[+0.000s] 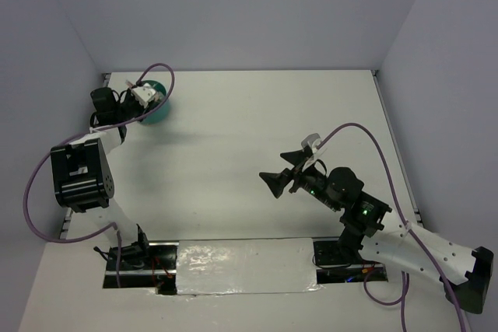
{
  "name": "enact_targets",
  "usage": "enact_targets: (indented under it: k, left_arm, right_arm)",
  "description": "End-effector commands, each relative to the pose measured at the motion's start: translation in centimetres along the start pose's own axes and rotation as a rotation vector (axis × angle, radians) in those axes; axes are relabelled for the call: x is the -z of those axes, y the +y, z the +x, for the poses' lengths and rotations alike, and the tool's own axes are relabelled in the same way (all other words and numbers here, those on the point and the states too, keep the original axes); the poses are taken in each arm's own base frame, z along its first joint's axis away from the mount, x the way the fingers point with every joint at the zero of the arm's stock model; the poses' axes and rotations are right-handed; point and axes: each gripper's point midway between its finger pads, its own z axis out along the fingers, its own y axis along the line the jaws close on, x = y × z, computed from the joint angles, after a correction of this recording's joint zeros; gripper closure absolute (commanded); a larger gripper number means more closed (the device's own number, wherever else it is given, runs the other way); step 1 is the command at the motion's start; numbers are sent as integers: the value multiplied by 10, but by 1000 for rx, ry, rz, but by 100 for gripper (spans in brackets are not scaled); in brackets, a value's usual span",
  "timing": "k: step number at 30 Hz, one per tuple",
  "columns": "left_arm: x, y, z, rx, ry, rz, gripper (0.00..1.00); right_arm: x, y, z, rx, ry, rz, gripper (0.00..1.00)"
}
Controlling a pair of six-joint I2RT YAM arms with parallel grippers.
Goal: Sort the stationery into containers
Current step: Place the stapler in the storage box.
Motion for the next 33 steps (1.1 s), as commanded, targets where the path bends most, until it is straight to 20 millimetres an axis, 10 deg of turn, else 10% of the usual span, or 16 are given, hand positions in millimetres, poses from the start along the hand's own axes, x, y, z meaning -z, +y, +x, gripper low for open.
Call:
enact_targets:
  k: [1, 13, 15, 16, 17, 26, 33]
  left_arm:
    - [-3, 13, -15, -56, -67, -19, 83]
    - [-5, 12, 1, -7, -25, -36, 70]
    - [-3, 14, -2, -9, -31, -47, 42]
    - [-3, 15, -2, -8, -29, -49, 6]
    - [-2, 17, -3, -9, -30, -54, 1]
    - [5, 30, -29, 2, -78, -91, 1]
    - [41, 95, -114, 222, -215, -364, 1]
  right_arm:
    - [1, 5, -20, 2, -39, -17, 0]
    - [2, 7, -20, 4, -37, -27, 0]
    - [1, 6, -20, 6, -36, -24, 0]
    - [1, 7, -20, 4, -33, -30, 0]
    - [1, 7, -19, 6, -32, -29, 0]
    - [0, 7, -19, 6, -30, -29, 0]
    - [-4, -3, -14, 9, -24, 25, 0]
